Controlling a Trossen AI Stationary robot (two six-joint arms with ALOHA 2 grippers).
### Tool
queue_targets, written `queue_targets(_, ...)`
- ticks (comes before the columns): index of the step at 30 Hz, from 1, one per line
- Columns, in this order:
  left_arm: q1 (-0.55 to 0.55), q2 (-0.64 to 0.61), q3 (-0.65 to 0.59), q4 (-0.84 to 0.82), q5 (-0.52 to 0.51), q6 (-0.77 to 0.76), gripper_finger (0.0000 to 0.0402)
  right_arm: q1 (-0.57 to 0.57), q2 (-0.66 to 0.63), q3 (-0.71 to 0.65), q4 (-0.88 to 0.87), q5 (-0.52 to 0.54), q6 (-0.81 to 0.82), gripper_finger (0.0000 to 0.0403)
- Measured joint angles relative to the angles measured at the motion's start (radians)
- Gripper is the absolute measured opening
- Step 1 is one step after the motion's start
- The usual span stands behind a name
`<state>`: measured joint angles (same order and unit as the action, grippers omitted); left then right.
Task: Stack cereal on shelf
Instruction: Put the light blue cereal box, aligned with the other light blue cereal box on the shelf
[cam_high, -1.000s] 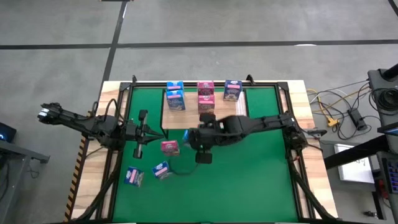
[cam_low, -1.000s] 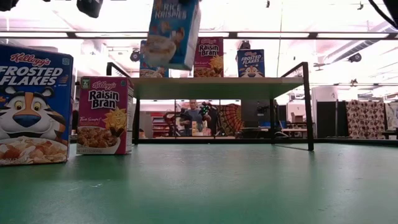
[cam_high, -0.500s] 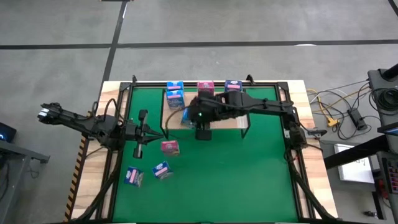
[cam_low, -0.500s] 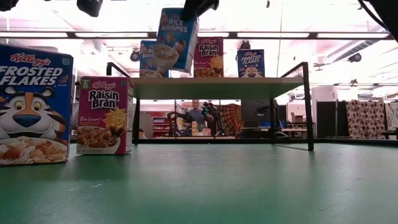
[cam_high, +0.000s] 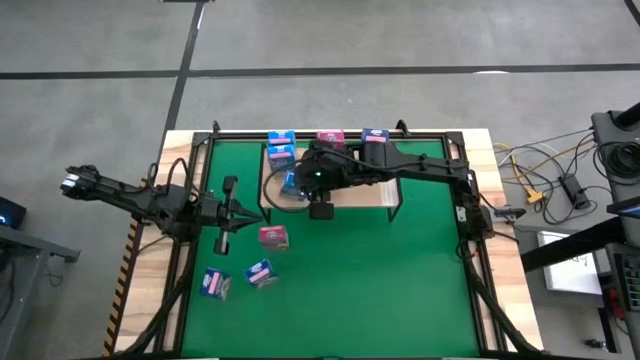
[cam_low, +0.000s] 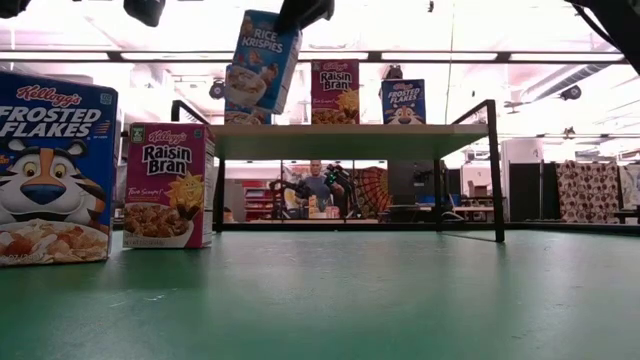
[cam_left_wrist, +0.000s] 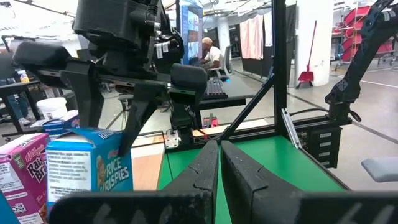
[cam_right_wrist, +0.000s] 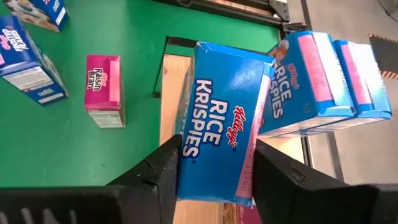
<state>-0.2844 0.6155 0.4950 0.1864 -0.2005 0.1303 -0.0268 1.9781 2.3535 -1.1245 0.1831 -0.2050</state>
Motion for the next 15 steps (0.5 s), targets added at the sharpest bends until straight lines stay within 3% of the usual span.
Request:
queue_targets(8,0.0,0.0,0.0,0.004,0.0,0.0,0.0001,-0.017,0.001,0.0,0.012,0.001,-0.009,0.0202)
queue_targets(15,0.0,0.0,0.0,0.008,0.0,0.0,0.0001,-0.02,0.014,-0.001,0.013,0.001,-0.032,0.0216)
